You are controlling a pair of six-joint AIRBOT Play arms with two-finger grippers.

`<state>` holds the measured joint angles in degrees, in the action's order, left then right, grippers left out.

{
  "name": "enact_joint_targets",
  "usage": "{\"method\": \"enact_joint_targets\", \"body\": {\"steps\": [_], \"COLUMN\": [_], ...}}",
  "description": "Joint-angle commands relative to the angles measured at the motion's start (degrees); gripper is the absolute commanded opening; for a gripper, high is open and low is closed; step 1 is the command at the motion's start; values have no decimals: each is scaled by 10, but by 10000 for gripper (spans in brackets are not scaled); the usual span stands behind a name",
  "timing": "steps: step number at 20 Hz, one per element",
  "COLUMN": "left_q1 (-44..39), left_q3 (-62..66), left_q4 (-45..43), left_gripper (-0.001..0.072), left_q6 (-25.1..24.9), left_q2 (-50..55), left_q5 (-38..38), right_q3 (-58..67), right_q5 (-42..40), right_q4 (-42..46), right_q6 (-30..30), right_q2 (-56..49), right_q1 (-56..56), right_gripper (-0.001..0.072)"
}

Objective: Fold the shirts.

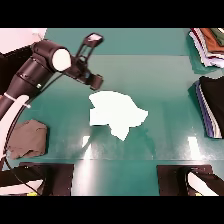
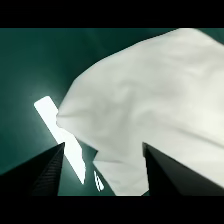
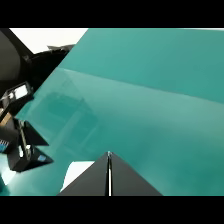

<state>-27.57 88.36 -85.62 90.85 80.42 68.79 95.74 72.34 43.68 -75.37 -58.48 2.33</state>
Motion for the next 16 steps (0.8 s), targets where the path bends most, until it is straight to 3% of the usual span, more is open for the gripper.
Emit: {"method": "enact_joint_targets", "body": {"steps": [1,7,8,12,14,16], "left_q1": [104,150,151,151,151,155], "left_q3": [-76,-128,-128,-128,-128,-120], "left_q4": [99,277,309,336,331,323], "left_gripper": [574,569,488,474,37,26], "left_q6": [-15,-76,-91,-103,-118,-117], "left_q2": [19,127,138,151,151,147], "left_q5": [-29,-99,-111,-140,-144,-134], "right_q3": [-40,-169,-189,-271,-319,-368], "right_q5": [12,10,10,-5,-13,-19], "right_q4": [-1,-2,-2,0,0,4], "right_q6": [0,0,0,0,0,0], "right_q2": [0,1,1,1,1,-1], "right_q1": [0,0,0,0,0,0], "right_gripper": [15,15,15,15,15,15]}}
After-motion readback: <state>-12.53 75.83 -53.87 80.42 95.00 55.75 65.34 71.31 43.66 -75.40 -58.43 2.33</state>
